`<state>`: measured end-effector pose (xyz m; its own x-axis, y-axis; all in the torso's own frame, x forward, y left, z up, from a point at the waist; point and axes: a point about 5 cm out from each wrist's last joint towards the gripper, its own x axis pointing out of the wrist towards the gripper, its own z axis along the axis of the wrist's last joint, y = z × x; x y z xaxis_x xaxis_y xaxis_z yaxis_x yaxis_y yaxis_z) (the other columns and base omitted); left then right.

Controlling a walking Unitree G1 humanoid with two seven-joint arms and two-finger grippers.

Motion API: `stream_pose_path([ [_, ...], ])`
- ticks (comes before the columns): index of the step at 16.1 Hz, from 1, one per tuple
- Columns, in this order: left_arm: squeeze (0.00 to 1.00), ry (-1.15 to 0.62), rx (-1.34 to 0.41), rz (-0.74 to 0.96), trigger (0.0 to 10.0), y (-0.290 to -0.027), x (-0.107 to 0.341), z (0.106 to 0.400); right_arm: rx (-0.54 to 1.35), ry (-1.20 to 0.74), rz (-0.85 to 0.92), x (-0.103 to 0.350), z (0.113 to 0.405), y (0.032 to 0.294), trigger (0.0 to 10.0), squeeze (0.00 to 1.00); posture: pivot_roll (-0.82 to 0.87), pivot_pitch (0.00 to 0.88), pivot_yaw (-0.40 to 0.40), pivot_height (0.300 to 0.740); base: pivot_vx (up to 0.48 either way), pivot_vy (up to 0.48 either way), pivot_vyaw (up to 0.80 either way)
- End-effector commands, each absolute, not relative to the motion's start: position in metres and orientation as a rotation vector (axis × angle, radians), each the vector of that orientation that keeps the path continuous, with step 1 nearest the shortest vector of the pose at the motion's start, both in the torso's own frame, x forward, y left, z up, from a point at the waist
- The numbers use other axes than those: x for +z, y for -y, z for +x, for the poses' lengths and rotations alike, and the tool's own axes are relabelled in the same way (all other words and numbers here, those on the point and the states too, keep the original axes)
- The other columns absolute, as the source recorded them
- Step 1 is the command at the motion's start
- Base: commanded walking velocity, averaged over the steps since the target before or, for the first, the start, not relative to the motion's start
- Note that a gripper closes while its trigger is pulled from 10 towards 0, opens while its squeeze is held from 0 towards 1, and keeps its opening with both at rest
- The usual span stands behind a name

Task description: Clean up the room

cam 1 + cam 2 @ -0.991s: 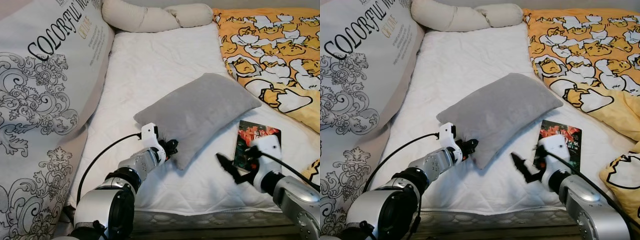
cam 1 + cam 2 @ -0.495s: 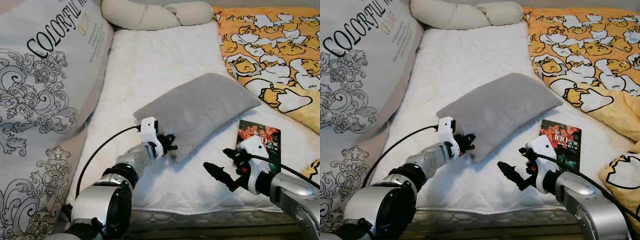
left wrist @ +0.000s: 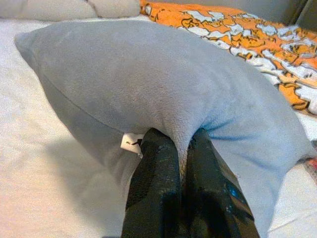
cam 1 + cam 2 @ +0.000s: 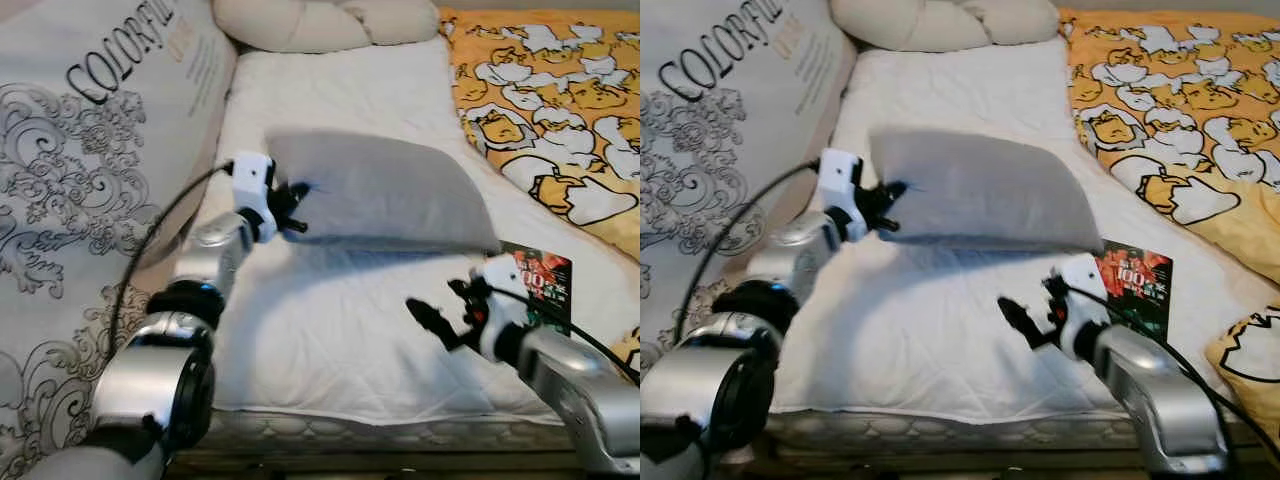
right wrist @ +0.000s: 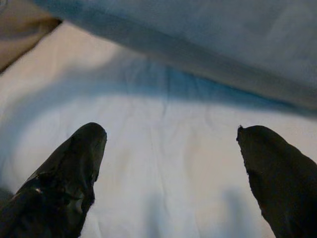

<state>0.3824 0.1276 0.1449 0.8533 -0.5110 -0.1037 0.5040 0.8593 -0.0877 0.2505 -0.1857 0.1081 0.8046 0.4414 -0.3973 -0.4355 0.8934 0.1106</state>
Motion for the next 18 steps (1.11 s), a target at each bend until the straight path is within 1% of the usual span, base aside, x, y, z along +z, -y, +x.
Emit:
stream_pose_path([
  [1, 0.00, -0.098, -0.544, 0.009, 0.0, -0.134, 0.146, 0.377, 0.436, -0.413, 0.022, 0.107, 0.255, 0.188, 10.0, 0.00, -0.16, 0.000, 0.051, 0.740, 0.000, 0.000, 0.00],
  [2, 0.00, -0.134, -0.556, 0.041, 0.0, -0.135, 0.134, 0.367, 0.419, -0.402, 0.036, 0.105, 0.260, 0.186, 10.0, 0.00, -0.15, 0.000, 0.047, 0.740, 0.000, 0.000, 0.00],
  [3, 0.00, -0.165, -0.562, 0.033, 0.0, -0.133, 0.125, 0.360, 0.408, -0.400, 0.048, 0.104, 0.262, 0.185, 10.0, 0.00, -0.15, 0.000, 0.047, 0.740, 0.000, 0.000, 0.00],
  [5, 0.00, -0.287, -0.563, -0.016, 0.0, -0.125, 0.092, 0.338, 0.399, -0.422, 0.059, 0.095, 0.271, 0.178, 10.0, 0.00, -0.13, 0.000, 0.039, 0.740, 0.000, 0.000, 0.00],
  [6, 0.00, -0.335, -0.541, -0.045, 0.0, -0.124, 0.082, 0.332, 0.396, -0.447, 0.053, 0.089, 0.274, 0.176, 10.0, 0.00, -0.12, 0.000, 0.039, 0.740, 0.000, 0.000, 0.00],
  [7, 0.00, -0.382, -0.521, -0.114, 0.0, -0.122, 0.077, 0.326, 0.387, -0.485, 0.045, 0.081, 0.277, 0.173, 10.0, 0.00, -0.11, 0.000, 0.035, 0.740, 0.000, 0.000, 0.00],
  [8, 0.00, -0.437, -0.556, -0.212, 0.0, -0.115, 0.079, 0.319, 0.356, -0.518, 0.027, 0.075, 0.280, 0.175, 10.0, 0.00, -0.10, 0.000, 0.028, 0.740, 0.000, 0.000, 0.00],
  [9, 0.00, -0.506, -0.691, -0.362, 0.0, -0.099, 0.085, 0.305, 0.274, -0.546, 0.037, 0.069, 0.284, 0.182, 10.0, 0.00, -0.09, 0.000, 0.023, 0.740, 0.000, 0.000, 0.00],
  [10, 0.00, -0.522, -0.760, -0.403, 0.0, -0.093, 0.090, 0.299, 0.245, -0.549, 0.041, 0.068, 0.286, 0.185, 10.0, 0.00, -0.08, 0.000, 0.021, 0.740, 0.000, 0.000, 0.00],
  [11, 0.00, -0.524, -0.908, -0.461, 0.0, -0.079, 0.102, 0.285, 0.201, -0.541, 0.049, 0.066, 0.291, 0.191, 10.0, 0.00, -0.08, 0.000, 0.016, 0.740, 0.000, 0.000, 0.00],
  [12, 0.00, -0.506, -0.957, -0.558, 0.0, -0.070, 0.113, 0.281, 0.177, -0.524, 0.065, 0.067, 0.295, 0.194, 10.0, 0.00, -0.07, 0.000, 0.013, 0.740, 0.000, 0.000, 0.00],
  [13, 0.00, -0.491, -0.960, -0.617, 0.0, -0.067, 0.123, 0.281, 0.158, -0.506, 0.081, 0.069, 0.300, 0.196, 10.0, 0.00, -0.06, 0.000, 0.014, 0.740, 0.000, 0.000, 0.00],
  [14, 0.00, -0.490, -0.977, -0.605, 0.0, -0.065, 0.126, 0.280, 0.150, -0.500, 0.082, 0.070, 0.303, 0.197, 10.0, 0.00, -0.06, 0.000, 0.014, 0.740, 0.000, 0.000, 0.00],
  [15, 0.00, -0.501, -1.007, -0.548, 10.0, -0.062, 0.128, 0.276, 0.139, -0.494, 0.086, 0.071, 0.306, 0.198, 10.0, 0.00, -0.06, 0.000, 0.015, 0.740, 0.000, 0.000, 0.00],
  [16, 0.00, -0.490, -1.028, -0.450, 10.0, -0.061, 0.127, 0.273, 0.131, -0.493, 0.092, 0.071, 0.308, 0.199, 10.0, 0.00, -0.05, 0.000, 0.016, 0.740, 0.000, 0.000, 0.00],
  [17, 1.00, -0.449, -1.049, -0.328, 10.0, -0.062, 0.127, 0.272, 0.119, -0.492, 0.091, 0.069, 0.309, 0.201, 10.0, 0.00, -0.05, 0.000, 0.018, 0.740, 0.000, 0.000, 0.00],
  [18, 1.00, -0.446, -1.045, -0.315, 10.0, -0.064, 0.128, 0.273, 0.116, -0.491, 0.090, 0.069, 0.310, 0.201, 10.0, 0.00, -0.05, 0.000, 0.019, 0.740, 0.000, 0.000, 0.00],
])
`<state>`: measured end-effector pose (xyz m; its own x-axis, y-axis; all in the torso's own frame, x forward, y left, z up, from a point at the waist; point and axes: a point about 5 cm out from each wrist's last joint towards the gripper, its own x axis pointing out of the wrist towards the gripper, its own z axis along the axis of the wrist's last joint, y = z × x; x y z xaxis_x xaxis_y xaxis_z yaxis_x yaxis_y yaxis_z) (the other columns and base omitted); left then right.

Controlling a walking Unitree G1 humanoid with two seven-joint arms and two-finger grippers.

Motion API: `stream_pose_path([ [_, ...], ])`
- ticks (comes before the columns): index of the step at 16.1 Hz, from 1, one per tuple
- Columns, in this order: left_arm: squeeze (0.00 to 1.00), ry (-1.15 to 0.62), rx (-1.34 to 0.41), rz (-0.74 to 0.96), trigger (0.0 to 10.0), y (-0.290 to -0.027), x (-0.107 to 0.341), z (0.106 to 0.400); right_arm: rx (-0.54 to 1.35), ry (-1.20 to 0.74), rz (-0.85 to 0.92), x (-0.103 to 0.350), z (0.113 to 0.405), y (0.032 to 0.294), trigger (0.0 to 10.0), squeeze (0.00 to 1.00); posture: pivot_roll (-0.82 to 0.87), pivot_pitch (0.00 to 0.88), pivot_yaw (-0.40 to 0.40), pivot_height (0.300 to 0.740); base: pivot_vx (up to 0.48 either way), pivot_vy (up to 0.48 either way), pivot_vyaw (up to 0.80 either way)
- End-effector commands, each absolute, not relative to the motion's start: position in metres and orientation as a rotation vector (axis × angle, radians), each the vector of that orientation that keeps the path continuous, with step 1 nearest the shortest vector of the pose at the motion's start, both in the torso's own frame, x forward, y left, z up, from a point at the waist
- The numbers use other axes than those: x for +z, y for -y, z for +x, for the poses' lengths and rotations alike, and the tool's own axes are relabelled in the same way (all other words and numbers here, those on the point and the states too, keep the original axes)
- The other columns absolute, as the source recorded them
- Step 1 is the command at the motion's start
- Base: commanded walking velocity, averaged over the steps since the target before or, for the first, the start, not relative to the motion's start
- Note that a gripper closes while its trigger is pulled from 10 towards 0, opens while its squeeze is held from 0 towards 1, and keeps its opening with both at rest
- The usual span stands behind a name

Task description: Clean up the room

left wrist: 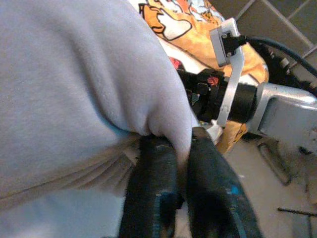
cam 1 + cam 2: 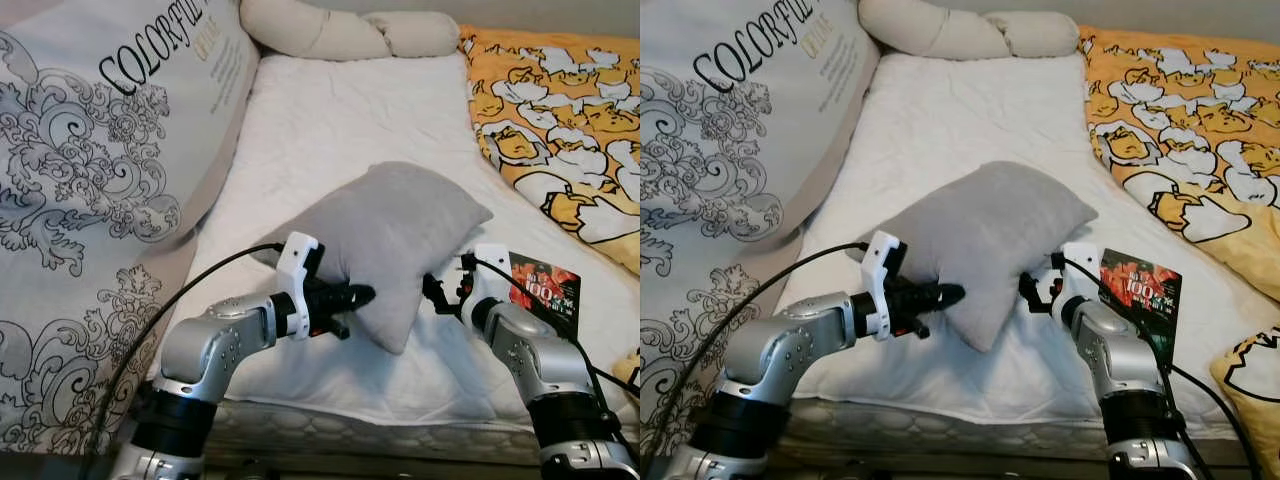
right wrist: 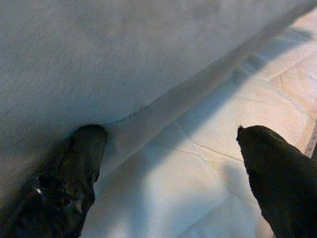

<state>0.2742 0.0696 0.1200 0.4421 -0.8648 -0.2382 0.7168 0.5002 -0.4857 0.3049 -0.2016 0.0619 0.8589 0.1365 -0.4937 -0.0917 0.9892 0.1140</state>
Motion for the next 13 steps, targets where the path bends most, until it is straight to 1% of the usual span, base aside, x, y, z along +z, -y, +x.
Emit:
stream_pose_path([
  [1, 1.00, -0.440, -1.049, -0.319, 10.0, -0.066, 0.132, 0.274, 0.111, -0.490, 0.089, 0.068, 0.310, 0.203, 10.0, 0.00, -0.06, 0.000, 0.022, 0.740, 0.000, 0.000, 0.00],
  [2, 1.00, -0.436, -1.081, -0.319, 10.0, -0.069, 0.138, 0.274, 0.108, -0.489, 0.085, 0.067, 0.309, 0.203, 10.0, 0.00, -0.06, 0.000, 0.026, 0.740, 0.000, 0.000, 0.00],
  [4, 1.00, -0.447, -1.220, -0.266, 10.0, -0.075, 0.147, 0.265, 0.119, -0.467, 0.061, 0.070, 0.308, 0.202, 10.0, 0.00, -0.06, 0.000, 0.032, 0.740, 0.000, 0.000, 0.00],
  [5, 1.00, -0.445, -1.259, -0.237, 10.0, -0.078, 0.150, 0.264, 0.118, -0.450, 0.067, 0.073, 0.308, 0.202, 10.0, 0.00, -0.06, 0.000, 0.033, 0.740, 0.000, 0.000, 0.00],
  [7, 1.00, -0.387, -1.253, -0.185, 10.0, -0.083, 0.157, 0.270, 0.121, -0.409, 0.092, 0.081, 0.310, 0.203, 10.0, 0.00, -0.06, 0.000, 0.034, 0.740, 0.000, 0.000, 0.00],
  [8, 1.00, -0.296, -1.086, -0.166, 10.0, -0.092, 0.162, 0.298, 0.139, -0.320, 0.140, 0.094, 0.313, 0.201, 10.0, 0.00, -0.06, 0.000, 0.036, 0.740, 0.000, 0.000, 0.00],
  [9, 1.00, -0.267, -1.013, -0.155, 10.0, -0.097, 0.164, 0.309, 0.146, -0.280, 0.158, 0.099, 0.314, 0.200, 10.0, 0.00, -0.06, 0.000, 0.036, 0.740, 0.000, 0.000, 0.00],
  [10, 1.00, -0.225, -0.853, -0.104, 10.0, -0.111, 0.164, 0.334, 0.213, -0.208, 0.210, 0.111, 0.315, 0.192, 10.0, 0.00, -0.07, 0.000, 0.040, 0.740, 0.000, 0.000, 0.00],
  [11, 1.00, -0.224, -0.817, -0.093, 10.0, -0.115, 0.164, 0.340, 0.237, -0.193, 0.217, 0.114, 0.314, 0.189, 10.0, 0.00, -0.07, 0.000, 0.040, 0.740, 0.000, 0.000, 0.00],
  [12, 1.00, -0.237, -0.754, -0.017, 10.0, -0.125, 0.158, 0.356, 0.356, -0.196, 0.192, 0.113, 0.312, 0.171, 10.0, 0.00, -0.08, 0.000, 0.045, 0.740, 0.000, 0.000, 0.00],
  [13, 1.00, -0.240, -0.736, 0.011, 10.0, -0.127, 0.156, 0.360, 0.384, -0.204, 0.187, 0.112, 0.311, 0.165, 10.0, 0.00, -0.08, 0.000, 0.048, 0.740, 0.000, 0.000, 0.00],
])
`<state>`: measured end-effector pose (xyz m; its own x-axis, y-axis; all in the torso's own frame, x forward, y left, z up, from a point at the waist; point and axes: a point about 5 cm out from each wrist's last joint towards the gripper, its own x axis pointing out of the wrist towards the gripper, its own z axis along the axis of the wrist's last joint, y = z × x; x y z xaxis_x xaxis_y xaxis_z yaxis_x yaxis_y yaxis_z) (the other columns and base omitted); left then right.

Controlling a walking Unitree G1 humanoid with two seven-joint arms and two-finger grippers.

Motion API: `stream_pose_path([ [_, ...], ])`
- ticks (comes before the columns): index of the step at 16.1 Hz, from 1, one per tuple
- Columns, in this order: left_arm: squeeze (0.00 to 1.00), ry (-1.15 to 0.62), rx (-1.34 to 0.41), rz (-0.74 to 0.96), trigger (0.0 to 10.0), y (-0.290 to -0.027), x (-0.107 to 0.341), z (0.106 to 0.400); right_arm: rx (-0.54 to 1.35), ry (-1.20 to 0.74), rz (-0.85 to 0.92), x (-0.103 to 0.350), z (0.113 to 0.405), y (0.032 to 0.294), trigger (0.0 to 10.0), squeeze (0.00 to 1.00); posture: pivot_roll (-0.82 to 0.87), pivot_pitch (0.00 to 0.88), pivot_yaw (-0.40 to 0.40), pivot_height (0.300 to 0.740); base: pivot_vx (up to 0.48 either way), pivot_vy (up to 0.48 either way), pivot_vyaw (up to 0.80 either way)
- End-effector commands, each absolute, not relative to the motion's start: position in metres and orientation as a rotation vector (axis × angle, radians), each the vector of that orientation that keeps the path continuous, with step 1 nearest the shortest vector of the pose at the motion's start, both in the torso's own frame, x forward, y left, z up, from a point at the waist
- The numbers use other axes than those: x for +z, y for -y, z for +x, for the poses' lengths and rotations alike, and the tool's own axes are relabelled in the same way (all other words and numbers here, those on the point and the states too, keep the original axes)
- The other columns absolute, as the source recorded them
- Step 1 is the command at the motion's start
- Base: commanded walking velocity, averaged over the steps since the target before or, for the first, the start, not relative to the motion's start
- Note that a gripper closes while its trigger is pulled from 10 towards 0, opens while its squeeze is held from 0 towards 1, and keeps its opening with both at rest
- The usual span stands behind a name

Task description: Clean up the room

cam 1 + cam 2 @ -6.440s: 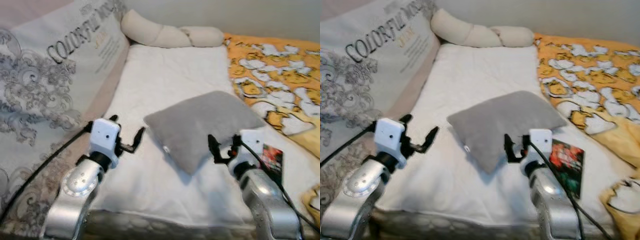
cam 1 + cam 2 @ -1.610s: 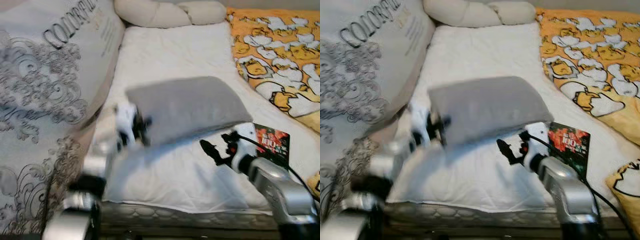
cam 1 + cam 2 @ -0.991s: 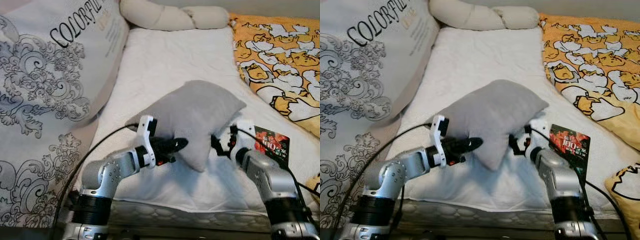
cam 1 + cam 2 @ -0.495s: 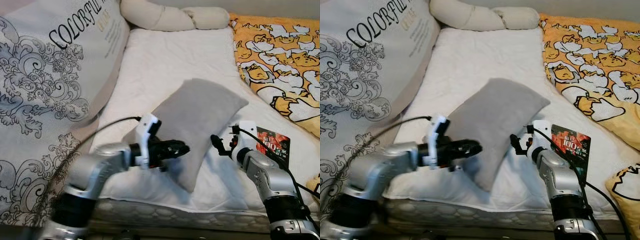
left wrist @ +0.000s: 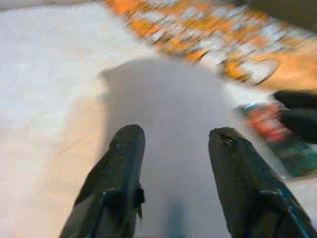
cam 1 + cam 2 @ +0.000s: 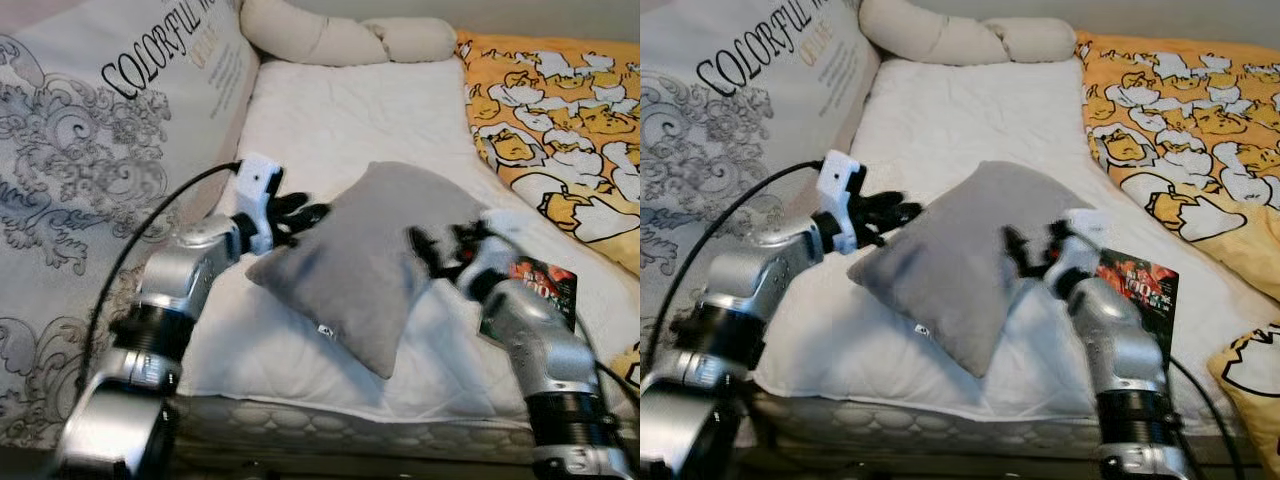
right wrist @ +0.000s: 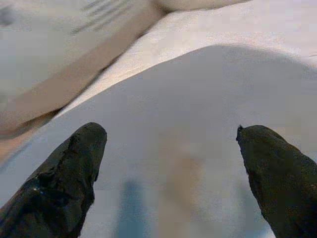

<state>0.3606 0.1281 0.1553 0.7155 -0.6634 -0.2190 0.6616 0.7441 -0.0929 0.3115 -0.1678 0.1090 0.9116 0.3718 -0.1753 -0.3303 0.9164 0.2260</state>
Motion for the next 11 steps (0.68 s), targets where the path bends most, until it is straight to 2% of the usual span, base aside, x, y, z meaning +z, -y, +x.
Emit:
stream_pose_path([
  [1, 1.00, -0.258, -0.696, 0.054, 10.0, -0.130, 0.148, 0.367, 0.432, -0.227, 0.180, 0.108, 0.311, 0.153, 10.0, 0.00, -0.09, 0.000, 0.052, 0.740, 0.000, 0.000, 0.00],
  [3, 1.00, -0.294, -0.636, 0.075, 10.0, -0.133, 0.135, 0.374, 0.546, -0.297, 0.146, 0.095, 0.307, 0.132, 10.0, 0.00, -0.11, 0.007, 0.061, 0.740, 0.000, 0.000, 0.00],
  [4, 0.92, -0.299, -0.629, 0.072, 10.0, -0.133, 0.133, 0.376, 0.567, -0.320, 0.131, 0.092, 0.305, 0.130, 10.0, 0.00, -0.11, 0.009, 0.061, 0.740, 0.000, 0.000, 0.00],
  [5, 0.00, -0.304, -0.627, 0.062, 10.0, -0.133, 0.131, 0.376, 0.581, -0.356, 0.111, 0.086, 0.302, 0.128, 10.0, 0.00, -0.11, 0.012, 0.060, 0.740, 0.000, 0.000, 0.00],
  [7, 0.00, -0.298, -0.592, 0.037, 10.0, -0.133, 0.130, 0.381, 0.552, -0.479, 0.031, 0.064, 0.288, 0.145, 10.0, 0.00, -0.11, 0.018, 0.055, 0.740, 0.000, 0.000, 0.00],
  [11, 0.00, -0.289, -0.587, -0.002, 10.0, -0.130, 0.133, 0.385, 0.520, -0.574, -0.021, 0.049, 0.261, 0.179, 10.0, 0.00, -0.12, 0.023, 0.057, 0.740, 0.000, 0.000, 0.00],
])
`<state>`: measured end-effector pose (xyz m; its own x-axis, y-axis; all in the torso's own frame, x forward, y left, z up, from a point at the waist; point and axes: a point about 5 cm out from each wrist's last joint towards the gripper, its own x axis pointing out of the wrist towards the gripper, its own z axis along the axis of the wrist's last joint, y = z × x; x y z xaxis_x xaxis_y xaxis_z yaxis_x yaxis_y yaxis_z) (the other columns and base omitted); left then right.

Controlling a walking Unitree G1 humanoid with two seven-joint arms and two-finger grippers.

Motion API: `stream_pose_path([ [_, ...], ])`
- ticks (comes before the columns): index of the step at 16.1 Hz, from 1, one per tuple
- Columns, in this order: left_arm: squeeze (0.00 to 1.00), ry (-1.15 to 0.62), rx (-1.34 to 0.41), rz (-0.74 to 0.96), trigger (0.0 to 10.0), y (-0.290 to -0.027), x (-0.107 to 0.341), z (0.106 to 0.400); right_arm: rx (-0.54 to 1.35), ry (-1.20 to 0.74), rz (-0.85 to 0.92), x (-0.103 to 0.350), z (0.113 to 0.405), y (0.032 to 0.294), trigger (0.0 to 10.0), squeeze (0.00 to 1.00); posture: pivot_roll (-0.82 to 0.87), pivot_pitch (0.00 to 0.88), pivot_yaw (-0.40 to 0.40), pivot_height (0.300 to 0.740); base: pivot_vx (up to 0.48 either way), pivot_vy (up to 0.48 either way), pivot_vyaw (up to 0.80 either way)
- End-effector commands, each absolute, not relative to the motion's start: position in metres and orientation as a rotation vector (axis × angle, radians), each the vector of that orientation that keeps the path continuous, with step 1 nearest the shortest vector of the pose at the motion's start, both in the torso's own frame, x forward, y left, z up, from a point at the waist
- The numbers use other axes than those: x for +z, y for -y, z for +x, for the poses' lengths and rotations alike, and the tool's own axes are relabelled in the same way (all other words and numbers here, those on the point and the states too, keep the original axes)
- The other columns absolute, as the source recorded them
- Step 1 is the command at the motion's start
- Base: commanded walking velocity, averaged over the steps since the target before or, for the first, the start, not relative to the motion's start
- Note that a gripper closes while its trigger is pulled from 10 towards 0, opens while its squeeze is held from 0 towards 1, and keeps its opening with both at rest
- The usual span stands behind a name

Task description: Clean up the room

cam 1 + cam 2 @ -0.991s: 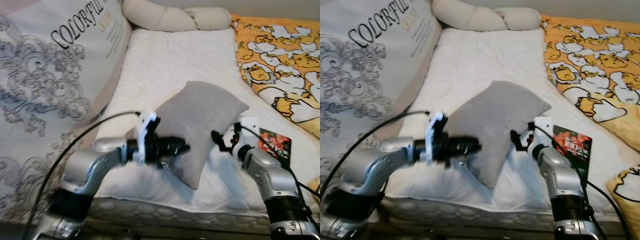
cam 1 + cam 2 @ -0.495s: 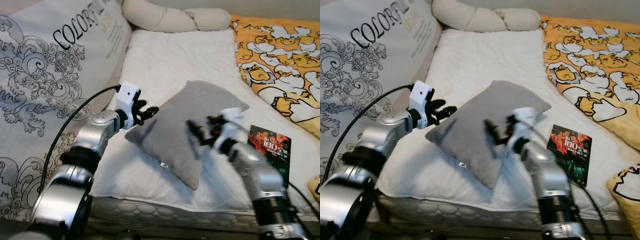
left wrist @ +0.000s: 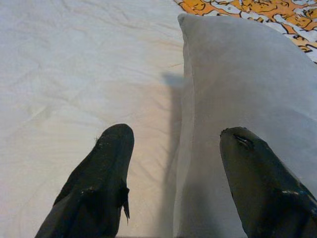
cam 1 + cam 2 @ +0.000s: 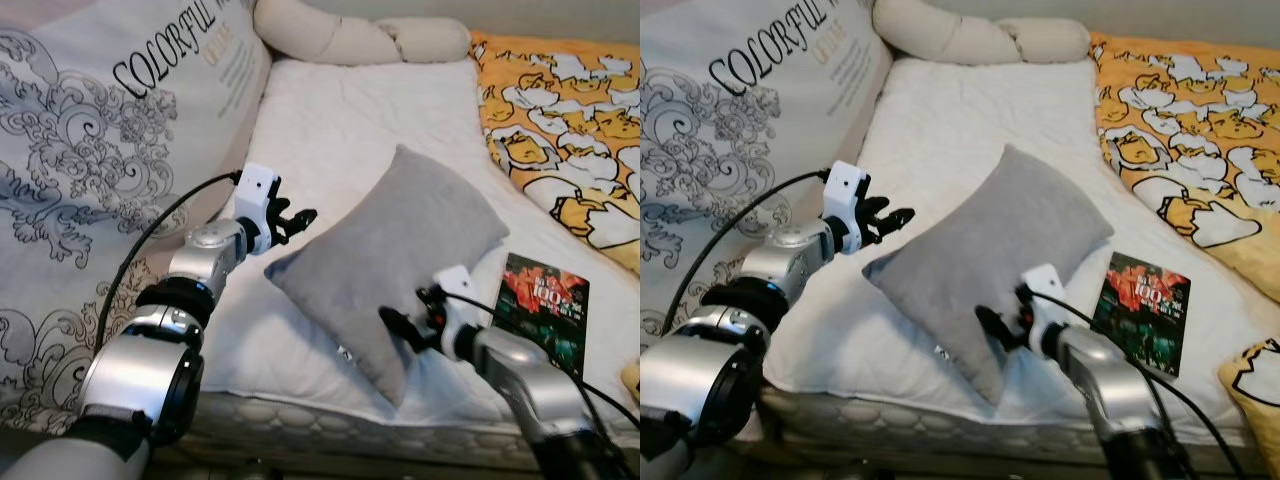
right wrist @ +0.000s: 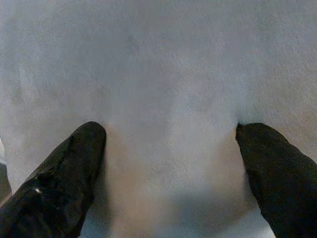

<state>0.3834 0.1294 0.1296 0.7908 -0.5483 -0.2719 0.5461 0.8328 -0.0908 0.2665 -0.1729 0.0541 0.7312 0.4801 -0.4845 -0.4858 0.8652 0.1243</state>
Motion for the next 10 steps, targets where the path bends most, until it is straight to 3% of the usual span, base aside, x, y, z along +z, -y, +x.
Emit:
stream_pose_path([
  [1, 0.00, -0.293, -0.585, -0.002, 10.0, -0.130, 0.132, 0.386, 0.524, -0.582, -0.025, 0.049, 0.257, 0.183, 10.0, 0.00, -0.12, 0.023, 0.058, 0.740, 0.000, 0.000, 0.00],
  [7, 0.00, -0.397, -0.615, -0.124, 10.0, -0.102, 0.111, 0.376, 0.580, -0.588, -0.021, 0.053, 0.241, 0.188, 10.0, 0.00, -0.14, 0.027, 0.069, 0.740, 0.000, 0.000, 0.00],
  [10, 0.00, -0.349, -0.526, -0.100, 10.0, -0.106, 0.115, 0.381, 0.596, -0.556, -0.037, 0.058, 0.239, 0.186, 10.0, 0.00, -0.15, 0.026, 0.076, 0.740, 0.000, 0.000, 0.00],
])
